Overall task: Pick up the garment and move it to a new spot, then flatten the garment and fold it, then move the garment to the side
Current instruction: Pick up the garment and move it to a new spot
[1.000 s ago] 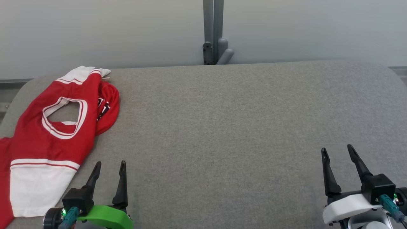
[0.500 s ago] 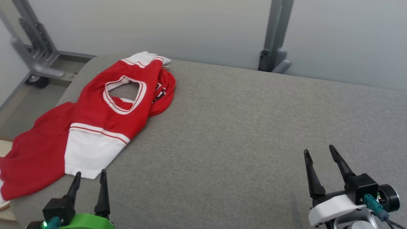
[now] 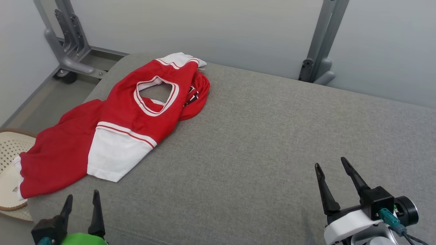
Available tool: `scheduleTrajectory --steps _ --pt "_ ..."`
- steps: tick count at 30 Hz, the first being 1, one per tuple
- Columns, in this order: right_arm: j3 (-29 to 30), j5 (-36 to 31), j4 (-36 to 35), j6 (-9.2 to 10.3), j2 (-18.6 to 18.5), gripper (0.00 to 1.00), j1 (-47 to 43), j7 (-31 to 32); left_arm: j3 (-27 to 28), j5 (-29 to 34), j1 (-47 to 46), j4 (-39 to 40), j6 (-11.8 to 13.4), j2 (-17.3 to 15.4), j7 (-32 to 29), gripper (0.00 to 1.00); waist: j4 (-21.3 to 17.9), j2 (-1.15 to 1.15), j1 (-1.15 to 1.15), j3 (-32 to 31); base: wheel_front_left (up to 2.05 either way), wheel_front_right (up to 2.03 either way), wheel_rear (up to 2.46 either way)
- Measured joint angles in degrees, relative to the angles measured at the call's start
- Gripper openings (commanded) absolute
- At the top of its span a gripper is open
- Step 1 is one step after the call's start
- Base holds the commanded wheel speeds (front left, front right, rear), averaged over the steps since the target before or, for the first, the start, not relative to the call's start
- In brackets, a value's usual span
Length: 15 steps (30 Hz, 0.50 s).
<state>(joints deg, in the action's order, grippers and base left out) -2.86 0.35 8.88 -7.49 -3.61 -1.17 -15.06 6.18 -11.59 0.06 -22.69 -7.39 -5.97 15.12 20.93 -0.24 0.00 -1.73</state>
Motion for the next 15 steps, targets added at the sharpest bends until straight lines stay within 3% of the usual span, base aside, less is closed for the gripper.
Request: scheduleTrajectory --steps 15 --pt "0.46 -0.02 -0.13 -0.01 -2.14 1.00 1.49 0.00 1.18 -7.14 -16.53 -24.50 0.03 -5.13 -5.10 1.00 -8.65 0.00 0.00 6.68 0.00 0.00 0.00"
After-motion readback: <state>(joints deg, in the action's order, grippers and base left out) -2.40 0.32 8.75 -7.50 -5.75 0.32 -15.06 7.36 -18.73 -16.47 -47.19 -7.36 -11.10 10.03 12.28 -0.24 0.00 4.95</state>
